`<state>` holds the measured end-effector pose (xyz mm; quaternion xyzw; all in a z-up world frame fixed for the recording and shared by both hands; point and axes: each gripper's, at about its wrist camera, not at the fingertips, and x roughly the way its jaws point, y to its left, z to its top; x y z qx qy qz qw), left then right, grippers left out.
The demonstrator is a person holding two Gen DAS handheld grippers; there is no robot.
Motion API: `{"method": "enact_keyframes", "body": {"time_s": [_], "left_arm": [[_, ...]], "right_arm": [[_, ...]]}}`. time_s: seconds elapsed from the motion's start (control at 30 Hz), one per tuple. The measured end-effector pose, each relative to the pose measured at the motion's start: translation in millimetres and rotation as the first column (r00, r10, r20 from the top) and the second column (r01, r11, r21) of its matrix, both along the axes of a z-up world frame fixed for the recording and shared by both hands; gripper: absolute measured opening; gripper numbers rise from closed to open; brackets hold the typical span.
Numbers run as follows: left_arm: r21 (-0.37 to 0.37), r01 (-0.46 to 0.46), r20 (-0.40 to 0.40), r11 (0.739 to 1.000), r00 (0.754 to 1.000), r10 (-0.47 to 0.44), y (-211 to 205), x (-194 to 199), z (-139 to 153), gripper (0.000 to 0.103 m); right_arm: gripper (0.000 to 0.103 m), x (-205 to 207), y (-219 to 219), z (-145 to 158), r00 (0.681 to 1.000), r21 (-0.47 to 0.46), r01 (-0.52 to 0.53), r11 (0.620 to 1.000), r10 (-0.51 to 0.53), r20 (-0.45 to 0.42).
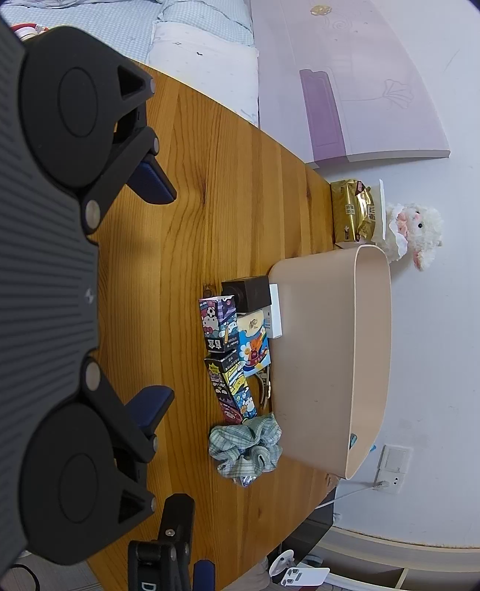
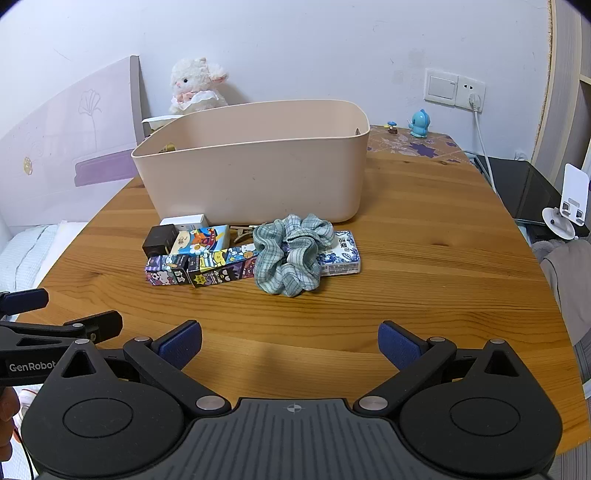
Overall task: Organize objects
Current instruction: 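Move both grippers toward the items in front of the basket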
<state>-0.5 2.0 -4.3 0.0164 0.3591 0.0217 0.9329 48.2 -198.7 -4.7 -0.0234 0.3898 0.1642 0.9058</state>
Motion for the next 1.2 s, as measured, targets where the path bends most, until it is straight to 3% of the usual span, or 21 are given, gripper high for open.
{"method": "enact_keyframes", "body": {"time_s": [1.2], "left_arm": [[-0.035,-0.016,-0.026,0.999,1.0,0.015,4,19,-6,0.103]], "right_arm": [[0.103,17,4,-7,1.0,-0.025,-0.003,1.0,0.003,-0.004]]}}
